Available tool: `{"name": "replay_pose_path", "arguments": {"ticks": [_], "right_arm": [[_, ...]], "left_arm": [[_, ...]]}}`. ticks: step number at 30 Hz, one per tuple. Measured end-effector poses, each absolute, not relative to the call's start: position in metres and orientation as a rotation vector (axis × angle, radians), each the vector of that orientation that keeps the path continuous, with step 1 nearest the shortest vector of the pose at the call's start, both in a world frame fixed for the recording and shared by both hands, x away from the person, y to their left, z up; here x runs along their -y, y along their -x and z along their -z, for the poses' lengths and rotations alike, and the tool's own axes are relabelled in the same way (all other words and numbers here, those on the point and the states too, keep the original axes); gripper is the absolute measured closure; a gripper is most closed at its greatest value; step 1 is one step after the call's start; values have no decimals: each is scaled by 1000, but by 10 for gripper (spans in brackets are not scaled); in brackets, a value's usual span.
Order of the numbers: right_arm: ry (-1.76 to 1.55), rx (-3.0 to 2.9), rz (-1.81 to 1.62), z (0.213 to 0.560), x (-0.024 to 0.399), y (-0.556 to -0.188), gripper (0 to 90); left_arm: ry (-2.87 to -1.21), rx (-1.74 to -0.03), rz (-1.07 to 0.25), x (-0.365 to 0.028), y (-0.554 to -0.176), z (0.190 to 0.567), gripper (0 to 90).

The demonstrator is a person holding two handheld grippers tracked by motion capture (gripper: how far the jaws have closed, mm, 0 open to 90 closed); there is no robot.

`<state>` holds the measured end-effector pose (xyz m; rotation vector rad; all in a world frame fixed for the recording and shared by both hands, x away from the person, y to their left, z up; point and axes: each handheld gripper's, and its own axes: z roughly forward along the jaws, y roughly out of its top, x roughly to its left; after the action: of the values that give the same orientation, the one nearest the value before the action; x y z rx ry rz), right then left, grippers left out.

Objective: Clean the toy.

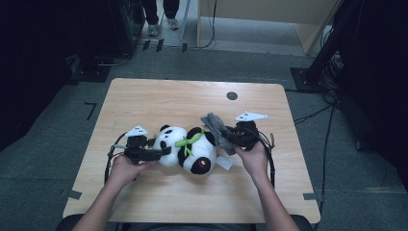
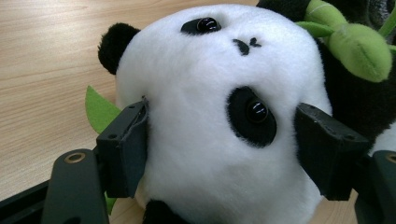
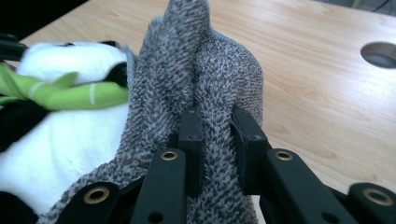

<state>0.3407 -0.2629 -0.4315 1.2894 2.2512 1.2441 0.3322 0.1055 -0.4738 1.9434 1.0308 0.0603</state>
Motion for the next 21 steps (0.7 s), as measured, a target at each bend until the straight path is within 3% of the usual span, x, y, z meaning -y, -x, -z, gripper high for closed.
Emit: {"name": "replay_pose_path", "arguments": {"ticks": [9,15,21], "right_arm": [[-1398,-2241,-1145,443,279,-350,774],[-1315,-2154,-1271,407,282,-336,770],[-1161,-2158,-1381,377,257,-318,768]], "left_arm": [[-1944,-1019,-66,-107,-331,475,249],[-1940,-1021,-69,-107,-331,475,249],[-1945,-1027,-82,-106,-330,474,248]]}}
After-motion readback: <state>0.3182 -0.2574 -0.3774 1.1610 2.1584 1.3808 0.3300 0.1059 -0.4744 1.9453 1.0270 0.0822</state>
